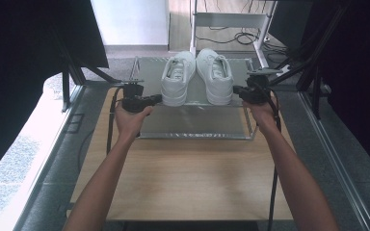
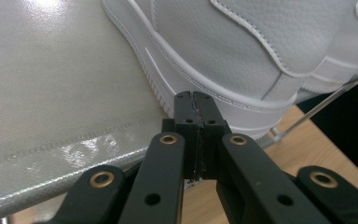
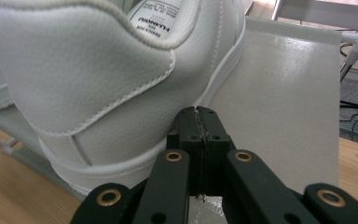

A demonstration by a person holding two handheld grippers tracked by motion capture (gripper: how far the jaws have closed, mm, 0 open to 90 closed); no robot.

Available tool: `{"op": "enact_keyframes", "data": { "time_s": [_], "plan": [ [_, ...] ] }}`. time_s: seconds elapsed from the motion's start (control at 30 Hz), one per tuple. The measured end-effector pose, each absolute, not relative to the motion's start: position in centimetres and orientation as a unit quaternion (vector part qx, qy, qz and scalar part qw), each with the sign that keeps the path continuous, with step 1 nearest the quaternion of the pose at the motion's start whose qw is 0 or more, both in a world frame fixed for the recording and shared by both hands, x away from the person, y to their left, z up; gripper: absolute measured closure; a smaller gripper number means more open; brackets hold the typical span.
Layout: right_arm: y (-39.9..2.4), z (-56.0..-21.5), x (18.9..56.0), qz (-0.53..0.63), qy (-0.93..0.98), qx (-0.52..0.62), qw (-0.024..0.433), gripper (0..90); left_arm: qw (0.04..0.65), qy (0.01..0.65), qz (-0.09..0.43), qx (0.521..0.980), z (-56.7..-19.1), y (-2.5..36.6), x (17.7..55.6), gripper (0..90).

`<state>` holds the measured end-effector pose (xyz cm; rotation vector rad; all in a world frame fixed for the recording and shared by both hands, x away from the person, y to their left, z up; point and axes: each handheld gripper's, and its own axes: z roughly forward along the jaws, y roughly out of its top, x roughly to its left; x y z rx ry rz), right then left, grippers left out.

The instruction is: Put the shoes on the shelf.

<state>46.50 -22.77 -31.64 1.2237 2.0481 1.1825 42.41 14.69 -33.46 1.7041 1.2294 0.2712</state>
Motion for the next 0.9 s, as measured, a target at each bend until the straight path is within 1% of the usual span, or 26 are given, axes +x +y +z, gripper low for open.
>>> {"op": "enact_keyframes", "data": {
  "time_s": [0.07, 0.27, 0.37, 0.4, 0.5, 0.53, 0.6, 0.63, 0.7, 0.8, 0.9],
  "plan": [
    [-22.4, -32.0, 46.5, 0.418, 0.757, 0.434, 0.252, 90.0, 0.49, 0.51, 0.113, 0.698, -33.4, 14.5, 42.4, 89.7],
    [-22.5, -31.9, 46.4, 0.422, 0.759, 0.43, 0.247, 90.0, 0.497, 0.507, 0.103, 0.697, -33.4, 13.7, 42.4, 89.7],
    [-22.2, -31.9, 46.2, 0.416, 0.766, 0.419, 0.254, 90.0, 0.5, 0.504, 0.095, 0.697, -33.5, 12.9, 42.5, 89.7],
    [-22.1, -31.9, 46.2, 0.415, 0.768, 0.414, 0.258, 90.0, 0.497, 0.505, 0.103, 0.699, -33.5, 12.3, 42.5, 89.7],
    [-21.7, -31.9, 46.0, 0.418, 0.771, 0.407, 0.255, 90.0, 0.503, 0.498, 0.089, 0.701, -33.5, 11.5, 42.7, 89.6],
    [-21.2, -31.9, 45.9, 0.423, 0.775, 0.399, 0.246, 90.0, 0.505, 0.493, 0.082, 0.703, -33.4, 10.7, 42.8, 89.6],
    [-20.9, -31.9, 45.7, 0.426, 0.778, 0.394, 0.244, 90.0, 0.501, 0.495, 0.089, 0.704, -33.3, 10.3, 42.7, 89.7],
    [-20.5, -31.9, 45.4, 0.407, 0.783, 0.381, 0.275, 90.0, 0.498, 0.494, 0.098, 0.706, -33.2, 10.1, 42.7, 89.9],
    [-20.5, -31.9, 45.5, 0.41, 0.782, 0.382, 0.272, 90.0, 0.499, 0.495, 0.097, 0.705, -33.2, 10.0, 42.7, 89.9],
    [-20.9, -32.0, 45.6, 0.424, 0.779, 0.387, 0.252, 90.0, 0.507, 0.494, 0.082, 0.702, -33.6, 10.5, 42.7, 89.8],
    [-21.0, -32.1, 45.5, 0.428, 0.777, 0.388, 0.25, 90.0, 0.51, 0.491, 0.08, 0.701, -33.8, 10.7, 42.7, 88.1]
  ]
}}
